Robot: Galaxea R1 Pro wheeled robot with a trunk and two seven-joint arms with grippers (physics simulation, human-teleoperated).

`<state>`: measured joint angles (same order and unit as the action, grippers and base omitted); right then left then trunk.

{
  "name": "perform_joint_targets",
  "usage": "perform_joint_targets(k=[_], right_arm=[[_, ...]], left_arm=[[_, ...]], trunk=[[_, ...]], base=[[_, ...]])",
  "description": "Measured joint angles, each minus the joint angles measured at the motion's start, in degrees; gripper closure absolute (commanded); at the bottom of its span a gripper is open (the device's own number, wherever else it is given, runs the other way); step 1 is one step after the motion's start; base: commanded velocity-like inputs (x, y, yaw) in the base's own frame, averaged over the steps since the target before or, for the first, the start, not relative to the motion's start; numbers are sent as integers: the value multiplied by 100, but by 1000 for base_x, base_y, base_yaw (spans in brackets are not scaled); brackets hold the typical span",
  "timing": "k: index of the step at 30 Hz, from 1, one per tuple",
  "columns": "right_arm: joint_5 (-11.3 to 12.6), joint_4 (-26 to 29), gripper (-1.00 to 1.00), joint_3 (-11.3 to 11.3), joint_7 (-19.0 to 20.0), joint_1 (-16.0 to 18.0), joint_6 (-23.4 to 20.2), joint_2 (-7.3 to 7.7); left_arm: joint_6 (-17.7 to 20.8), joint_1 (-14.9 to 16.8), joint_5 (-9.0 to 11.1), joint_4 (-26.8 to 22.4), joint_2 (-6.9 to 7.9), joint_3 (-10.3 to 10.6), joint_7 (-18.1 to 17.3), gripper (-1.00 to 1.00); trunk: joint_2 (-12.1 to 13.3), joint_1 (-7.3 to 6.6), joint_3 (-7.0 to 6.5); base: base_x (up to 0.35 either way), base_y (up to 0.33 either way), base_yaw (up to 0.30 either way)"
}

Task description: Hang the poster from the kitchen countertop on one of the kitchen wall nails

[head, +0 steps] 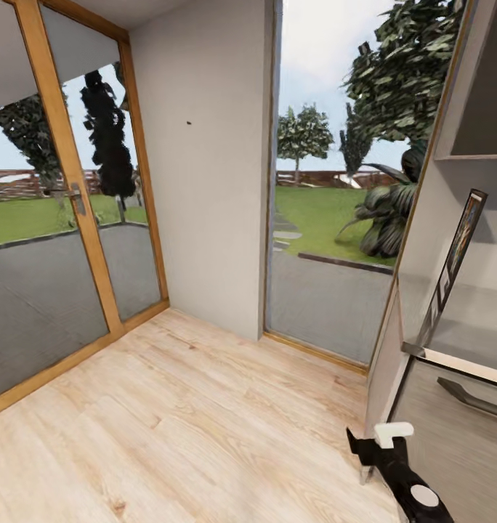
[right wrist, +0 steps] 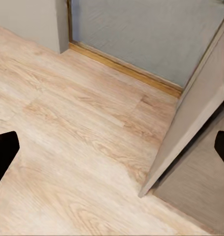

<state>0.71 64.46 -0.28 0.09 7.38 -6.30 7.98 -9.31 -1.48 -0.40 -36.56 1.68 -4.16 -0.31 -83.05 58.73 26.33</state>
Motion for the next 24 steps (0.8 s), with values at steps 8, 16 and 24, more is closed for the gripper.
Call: perform_joint_targets(k=[8,16,24], right_arm=[[-28,1852,-100,-85,-14,886,-1769,54],[-36,2022,-100,-975,-14,1968,-2659,92],[-30,1959,-100,-1435,34,2070,-2702,614]], left_arm=[[-1,0,0,-1,0,1,-1,-100],[0,0,0,-3,0,0,-1,-100],[2,0,0,-3,0,0,-1,-100]], trunk=[[0,0,-1],[0,0,0],[0,0,0]], base=[[1,1,0],[0,0,0],[6,0,0]])
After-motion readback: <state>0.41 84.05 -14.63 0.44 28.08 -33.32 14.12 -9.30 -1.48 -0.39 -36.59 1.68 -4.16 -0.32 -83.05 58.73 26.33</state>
